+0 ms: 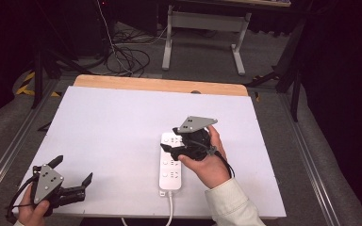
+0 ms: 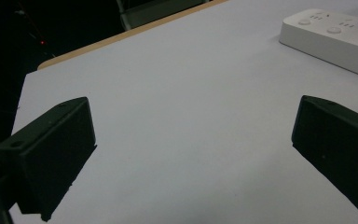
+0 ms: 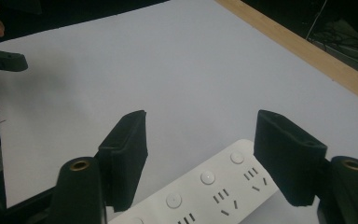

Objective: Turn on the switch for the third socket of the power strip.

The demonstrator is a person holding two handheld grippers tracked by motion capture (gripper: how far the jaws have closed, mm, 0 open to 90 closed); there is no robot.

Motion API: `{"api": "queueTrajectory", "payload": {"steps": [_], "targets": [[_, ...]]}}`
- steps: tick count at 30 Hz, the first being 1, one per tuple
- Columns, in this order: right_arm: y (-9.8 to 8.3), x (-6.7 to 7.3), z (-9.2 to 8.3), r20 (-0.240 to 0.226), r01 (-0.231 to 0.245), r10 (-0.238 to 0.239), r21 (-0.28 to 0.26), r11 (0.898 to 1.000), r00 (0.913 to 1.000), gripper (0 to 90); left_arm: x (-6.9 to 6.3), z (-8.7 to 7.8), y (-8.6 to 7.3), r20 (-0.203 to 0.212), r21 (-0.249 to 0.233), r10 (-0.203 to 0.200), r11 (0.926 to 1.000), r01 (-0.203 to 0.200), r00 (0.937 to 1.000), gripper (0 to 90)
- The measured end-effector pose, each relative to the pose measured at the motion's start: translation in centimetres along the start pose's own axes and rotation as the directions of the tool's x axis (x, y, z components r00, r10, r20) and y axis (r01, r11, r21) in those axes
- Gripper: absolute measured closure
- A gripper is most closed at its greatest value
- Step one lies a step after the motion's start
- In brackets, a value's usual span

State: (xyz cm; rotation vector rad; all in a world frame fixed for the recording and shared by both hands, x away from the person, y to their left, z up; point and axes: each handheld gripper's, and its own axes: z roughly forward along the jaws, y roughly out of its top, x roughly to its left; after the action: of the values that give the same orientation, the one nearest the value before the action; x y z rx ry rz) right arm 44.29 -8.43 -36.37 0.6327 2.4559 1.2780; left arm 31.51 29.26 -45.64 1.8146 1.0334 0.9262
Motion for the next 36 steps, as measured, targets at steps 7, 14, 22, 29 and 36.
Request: {"api": "queueTrajectory", "payload": {"steps": [7, 14, 22, 29, 36], "targets": [[-1.0, 0.2, -1.8, 0.012, 0.001, 0.000, -0.046, 0.999, 0.9999, 25.7, 0.0, 0.0, 0.0, -0.003, 0.000, 0.003, 1.0000, -0.003, 1.0000, 0.0], [-2.5, 0.1, -3.7, 0.006, -0.028, 0.029, -0.096, 0.995, 0.9996, 22.0, 0.0, -0.1, 0.0, -0.002, -0.003, 0.002, 1.0000, -0.002, 1.0000, 0.0], [-5.0, -0.2, -5.5, -0.021, -0.083, 0.081, -0.148, 0.986, 0.9965, 21.9, 0.0, -0.1, 0.0, -0.002, -0.009, -0.004, 1.0000, 0.004, 1.0000, 0.0], [-8.0, -0.8, -6.7, -0.040, -0.147, 0.142, -0.173, 0.974, 0.9890, 22.3, 0.0, -0.1, 0.0, -0.002, -0.009, -0.003, 1.0000, 0.003, 1.0000, 0.0], [-10.9, -1.2, -7.2, -0.051, -0.175, 0.169, -0.178, 0.968, 0.9843, 22.4, 0.0, -0.1, 0.0, -0.006, -0.009, 0.000, 1.0000, 0.000, 1.0000, 0.0]]}}
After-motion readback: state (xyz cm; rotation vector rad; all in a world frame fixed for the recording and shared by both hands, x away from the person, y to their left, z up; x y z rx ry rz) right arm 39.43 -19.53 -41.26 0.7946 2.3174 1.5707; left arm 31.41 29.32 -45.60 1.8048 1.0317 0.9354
